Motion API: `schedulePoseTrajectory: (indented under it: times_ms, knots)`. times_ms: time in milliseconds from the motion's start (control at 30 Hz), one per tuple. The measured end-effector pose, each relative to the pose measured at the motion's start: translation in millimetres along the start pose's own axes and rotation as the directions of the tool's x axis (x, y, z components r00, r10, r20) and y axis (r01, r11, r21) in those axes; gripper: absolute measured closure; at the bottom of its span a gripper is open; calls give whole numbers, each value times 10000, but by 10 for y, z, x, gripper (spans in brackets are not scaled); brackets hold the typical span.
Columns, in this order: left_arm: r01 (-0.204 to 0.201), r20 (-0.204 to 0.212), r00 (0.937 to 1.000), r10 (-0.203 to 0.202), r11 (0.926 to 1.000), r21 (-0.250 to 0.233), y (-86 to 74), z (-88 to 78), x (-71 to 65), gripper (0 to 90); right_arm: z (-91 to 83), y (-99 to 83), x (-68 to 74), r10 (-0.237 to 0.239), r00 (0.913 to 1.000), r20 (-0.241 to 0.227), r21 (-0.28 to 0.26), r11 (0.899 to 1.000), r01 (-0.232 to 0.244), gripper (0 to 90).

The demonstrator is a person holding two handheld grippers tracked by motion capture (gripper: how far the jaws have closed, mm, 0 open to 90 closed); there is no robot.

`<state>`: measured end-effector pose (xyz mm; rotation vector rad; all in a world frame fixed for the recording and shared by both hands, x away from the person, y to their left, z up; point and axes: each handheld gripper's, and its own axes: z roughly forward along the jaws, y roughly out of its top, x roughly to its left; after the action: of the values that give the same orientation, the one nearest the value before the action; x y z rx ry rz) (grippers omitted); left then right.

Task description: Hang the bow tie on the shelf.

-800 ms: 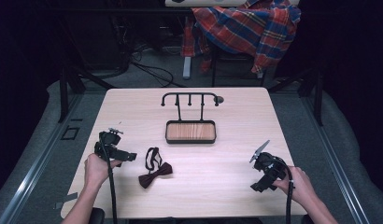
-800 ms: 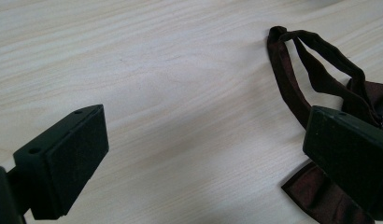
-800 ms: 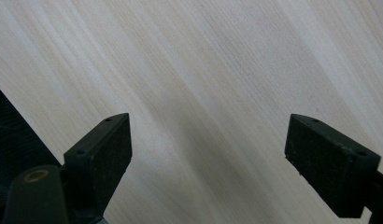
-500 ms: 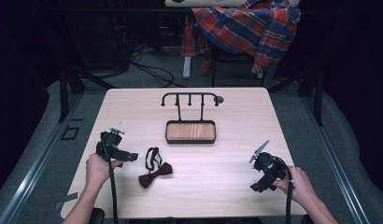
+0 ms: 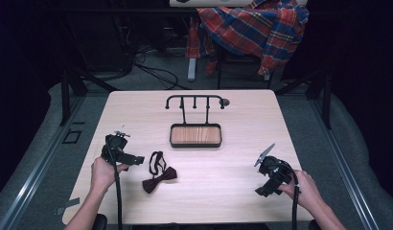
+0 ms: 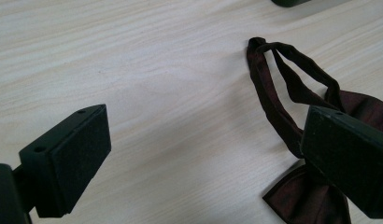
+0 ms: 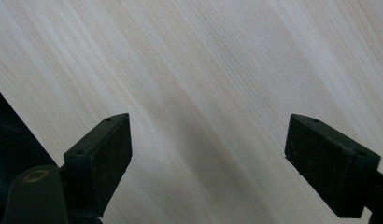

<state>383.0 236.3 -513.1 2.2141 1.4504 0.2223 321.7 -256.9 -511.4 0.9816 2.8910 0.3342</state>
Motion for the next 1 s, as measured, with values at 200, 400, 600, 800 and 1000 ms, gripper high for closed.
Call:
schedulePoseTrajectory:
  times_ms: [200, 400, 600, 800, 1000]
  knots:
    - [-177, 8, 9998, 176, 9997, 171, 43, 65, -54, 22, 1, 3, 6, 12, 10000, -45, -46, 10000, -12, 146]
    - [-285, -74, 9996, 287, 9992, 282, 143, 160, -91, 74, -24, 10, 17, -105, 9998, 172, -63, 9999, 107, 148]
    - [-398, -28, 9992, 400, 9975, 578, 218, 277, -115, 77, -12, 9, 13, -46, 10000, 54, -68, 10000, 47, 148]
    - [-440, -13, 9990, 442, 9965, 715, 255, 350, -131, 125, -4, 12, 13, -44, 9999, 112, -22, 10000, 44, 148]
    - [-627, 7, 9980, 629, 9940, 892, 297, 432, -170, 156, -3, 14, 9, -76, 9999, 101, -9, 10000, 76, 148]
